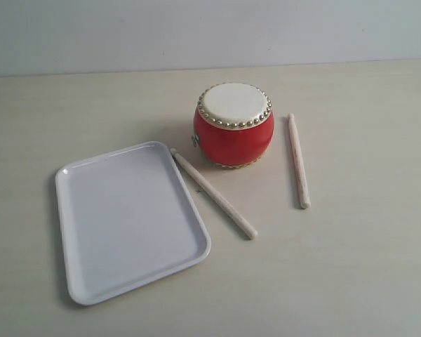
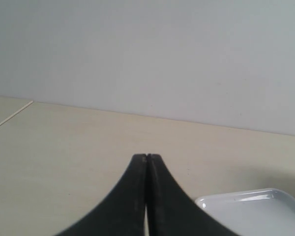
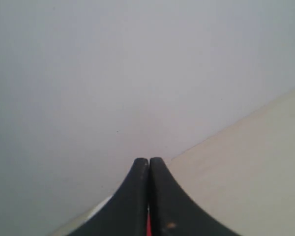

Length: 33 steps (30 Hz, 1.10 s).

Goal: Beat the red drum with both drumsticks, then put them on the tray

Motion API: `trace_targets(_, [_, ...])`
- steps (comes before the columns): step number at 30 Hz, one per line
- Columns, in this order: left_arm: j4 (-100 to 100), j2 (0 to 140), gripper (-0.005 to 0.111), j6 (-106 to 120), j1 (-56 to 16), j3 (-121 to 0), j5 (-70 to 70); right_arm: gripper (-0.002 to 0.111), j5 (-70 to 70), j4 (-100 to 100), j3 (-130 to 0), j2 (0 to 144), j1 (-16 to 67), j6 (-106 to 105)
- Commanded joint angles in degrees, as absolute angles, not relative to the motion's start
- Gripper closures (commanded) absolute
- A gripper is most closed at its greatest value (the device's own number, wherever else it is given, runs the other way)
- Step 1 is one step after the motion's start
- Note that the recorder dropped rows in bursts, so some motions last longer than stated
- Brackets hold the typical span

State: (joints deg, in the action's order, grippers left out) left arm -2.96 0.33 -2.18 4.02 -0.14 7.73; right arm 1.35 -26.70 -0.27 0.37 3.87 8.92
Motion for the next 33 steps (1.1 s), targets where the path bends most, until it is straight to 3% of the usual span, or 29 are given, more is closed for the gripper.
trace_targets(1, [-3.44, 0.00, 0.107, -2.01, 3.73, 0.00, 7.56, 0.108, 0.00, -30.02, 0.00, 0.00, 3.59, 15.30])
trace_targets(15, [-3.44, 0.00, 0.107, -2.01, 3.73, 0.00, 7.56, 0.108, -1.30, -31.54, 0.00, 0.00, 3.59, 19.12])
trace_targets(24, [-3.44, 0.00, 0.107, -1.89, 3.73, 0.00, 7.56, 0.108, 11.78, -29.85, -1.60, 0.07, 3.59, 13.95])
trace_targets(33, [-3.44, 0.00, 0.107, -1.75, 3.73, 0.00, 7.15, 0.108, 25.28, -29.72, -16.83, 19.52, 3.69, -3.92])
